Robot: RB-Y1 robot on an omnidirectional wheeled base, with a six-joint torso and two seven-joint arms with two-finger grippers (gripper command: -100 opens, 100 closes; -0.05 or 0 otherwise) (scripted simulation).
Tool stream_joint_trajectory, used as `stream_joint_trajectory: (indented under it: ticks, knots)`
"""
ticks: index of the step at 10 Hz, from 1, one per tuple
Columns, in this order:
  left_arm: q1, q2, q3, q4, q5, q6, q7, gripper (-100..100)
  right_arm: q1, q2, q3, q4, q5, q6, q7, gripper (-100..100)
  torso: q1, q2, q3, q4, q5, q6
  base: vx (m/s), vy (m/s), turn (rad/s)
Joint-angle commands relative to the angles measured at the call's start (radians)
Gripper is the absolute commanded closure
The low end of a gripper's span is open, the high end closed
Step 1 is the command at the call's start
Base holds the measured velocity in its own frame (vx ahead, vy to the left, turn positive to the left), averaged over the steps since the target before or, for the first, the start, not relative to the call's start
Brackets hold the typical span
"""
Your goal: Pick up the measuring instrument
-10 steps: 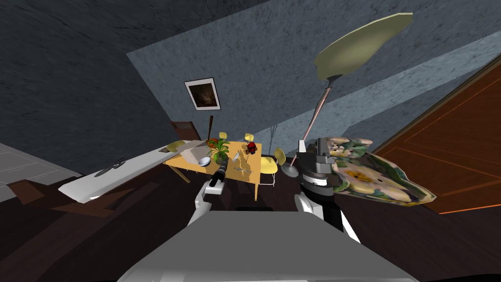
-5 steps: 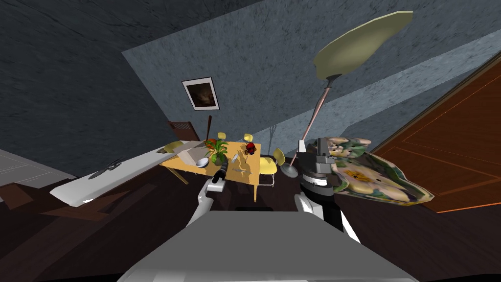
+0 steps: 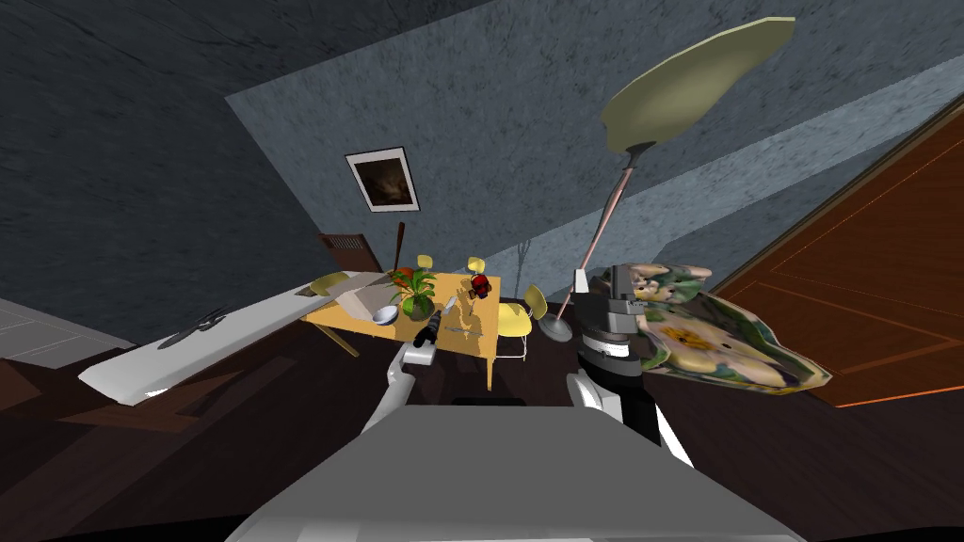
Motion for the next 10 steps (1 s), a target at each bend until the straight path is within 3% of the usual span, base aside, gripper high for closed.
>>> stream_joint_trajectory:
  ticks: [1, 4, 6, 10]
  knots:
    - [-0.034, -0.003, 0.004, 0.05, -0.001, 0.04, -0.001, -100, 0.0, 0.0, 0.0, 0.0, 0.0, 0.0, 0.0, 0, 0.0, 0.0, 0.0, 0.0, 0.0, 0.0, 0.034, -0.021, -0.021]
    - [-0.061, -0.007, 0.007, 0.102, -0.002, 0.072, -0.002, -100, 0.0, 0.0, 0.0, 0.0, 0.0, 0.0, 0.0, 0, 0.0, 0.0, 0.0, 0.0, 0.0, 0.0, 0.032, -0.018, -0.015]
    - [-0.114, -0.015, 0.014, 0.181, -0.005, 0.132, -0.004, -100, 0.0, 0.0, 0.0, 0.0, 0.0, 0.0, 0.0, 0, 0.0, 0.0, 0.0, 0.0, 0.0, 0.0, 0.036, -0.024, -0.025]
    - [-0.162, -0.023, 0.02, 0.271, -0.008, 0.192, -0.005, -100, 0.0, 0.0, 0.0, 0.0, 0.0, 0.0, 0.0, 0, -0.001, 0.0, 0.0, 0.0, 0.0, 0.0, 0.032, -0.023, -0.015]
